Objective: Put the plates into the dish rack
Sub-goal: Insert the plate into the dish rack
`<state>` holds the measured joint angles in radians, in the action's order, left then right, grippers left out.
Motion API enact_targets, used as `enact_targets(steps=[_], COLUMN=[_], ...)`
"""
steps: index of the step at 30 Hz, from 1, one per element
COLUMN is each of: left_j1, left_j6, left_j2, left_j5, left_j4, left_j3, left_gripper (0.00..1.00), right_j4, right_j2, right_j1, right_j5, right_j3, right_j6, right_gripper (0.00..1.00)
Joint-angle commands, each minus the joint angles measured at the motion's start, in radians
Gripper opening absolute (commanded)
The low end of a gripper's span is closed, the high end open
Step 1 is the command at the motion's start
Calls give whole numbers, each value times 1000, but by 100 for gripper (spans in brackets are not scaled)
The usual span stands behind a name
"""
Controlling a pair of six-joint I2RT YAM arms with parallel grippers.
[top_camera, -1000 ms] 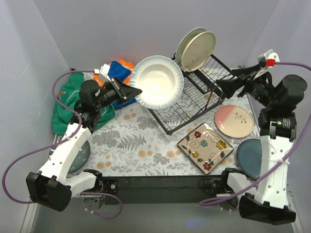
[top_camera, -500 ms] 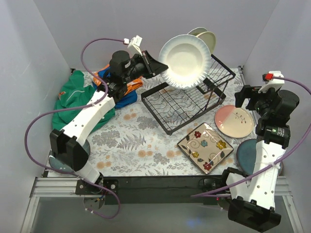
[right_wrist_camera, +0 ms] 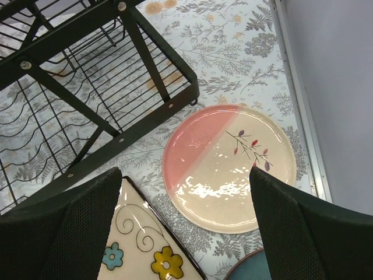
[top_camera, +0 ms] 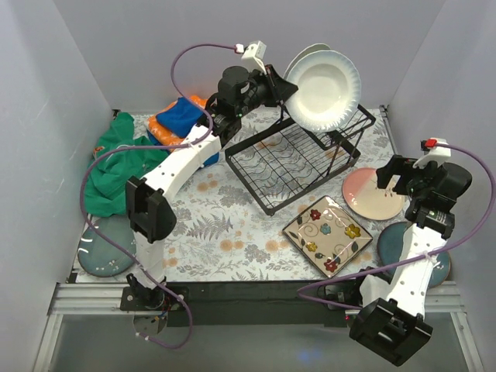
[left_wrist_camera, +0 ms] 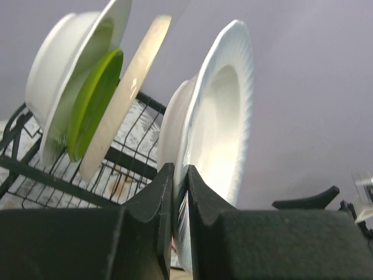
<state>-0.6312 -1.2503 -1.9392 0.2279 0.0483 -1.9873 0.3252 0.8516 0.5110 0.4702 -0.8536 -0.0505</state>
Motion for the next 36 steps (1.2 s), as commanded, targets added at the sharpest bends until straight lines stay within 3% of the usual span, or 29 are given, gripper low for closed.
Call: enact_targets(steps=[1,17,36], left_j1=[-24,-32,-33], left_j6=[18,-64,-5], left_j2=[-6,-155,-251], left_j5=[-88,-29,-94], left_j4=[-166,-114,-272], left_j3=[-168,-335,-488], left_gripper=[0,0,0], right_j4=[-118,-150,-146], right_j2=[-28,-2,30], right_j1=[14,24,24], right_j5=[50,143,306], right_j3=[68,93,71], right_j6=[-8,-5,1], right_gripper=[94,94,95])
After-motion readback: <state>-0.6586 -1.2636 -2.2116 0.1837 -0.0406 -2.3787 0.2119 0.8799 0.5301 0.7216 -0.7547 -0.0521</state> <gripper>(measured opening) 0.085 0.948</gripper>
